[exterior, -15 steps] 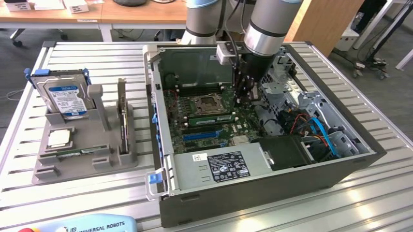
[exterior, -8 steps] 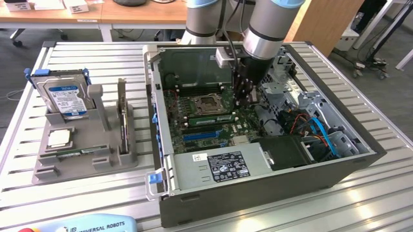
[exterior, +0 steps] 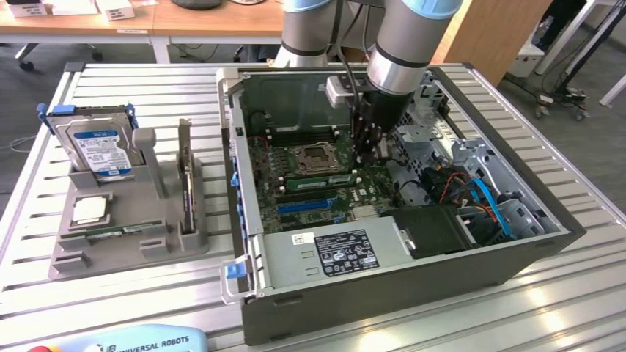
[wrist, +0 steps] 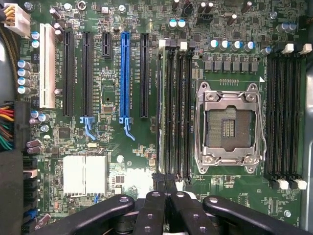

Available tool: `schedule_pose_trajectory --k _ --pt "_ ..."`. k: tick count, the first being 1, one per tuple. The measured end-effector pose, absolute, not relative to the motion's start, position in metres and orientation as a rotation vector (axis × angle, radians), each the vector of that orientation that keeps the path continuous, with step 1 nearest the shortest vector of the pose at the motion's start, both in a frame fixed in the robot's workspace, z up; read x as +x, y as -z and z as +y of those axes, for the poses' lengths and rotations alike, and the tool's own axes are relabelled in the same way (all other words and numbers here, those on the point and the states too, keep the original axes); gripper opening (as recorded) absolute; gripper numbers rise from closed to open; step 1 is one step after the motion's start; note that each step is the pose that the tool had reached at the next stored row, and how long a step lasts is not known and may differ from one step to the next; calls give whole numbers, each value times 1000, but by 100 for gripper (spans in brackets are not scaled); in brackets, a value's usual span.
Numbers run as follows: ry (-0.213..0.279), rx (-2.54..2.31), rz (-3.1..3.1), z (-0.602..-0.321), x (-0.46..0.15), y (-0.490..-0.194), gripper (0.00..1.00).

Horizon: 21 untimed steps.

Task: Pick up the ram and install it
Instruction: 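Press down the ram until it locks into place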

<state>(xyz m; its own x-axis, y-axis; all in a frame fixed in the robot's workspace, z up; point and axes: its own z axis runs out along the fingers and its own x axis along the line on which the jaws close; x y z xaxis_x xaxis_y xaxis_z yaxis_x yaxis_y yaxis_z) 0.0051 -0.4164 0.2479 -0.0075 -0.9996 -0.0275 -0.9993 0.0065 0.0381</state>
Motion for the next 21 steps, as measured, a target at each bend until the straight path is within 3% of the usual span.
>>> schedule_pose_trajectory --k 21 --pt "73 2208 -2223 -416 9 -243 10"
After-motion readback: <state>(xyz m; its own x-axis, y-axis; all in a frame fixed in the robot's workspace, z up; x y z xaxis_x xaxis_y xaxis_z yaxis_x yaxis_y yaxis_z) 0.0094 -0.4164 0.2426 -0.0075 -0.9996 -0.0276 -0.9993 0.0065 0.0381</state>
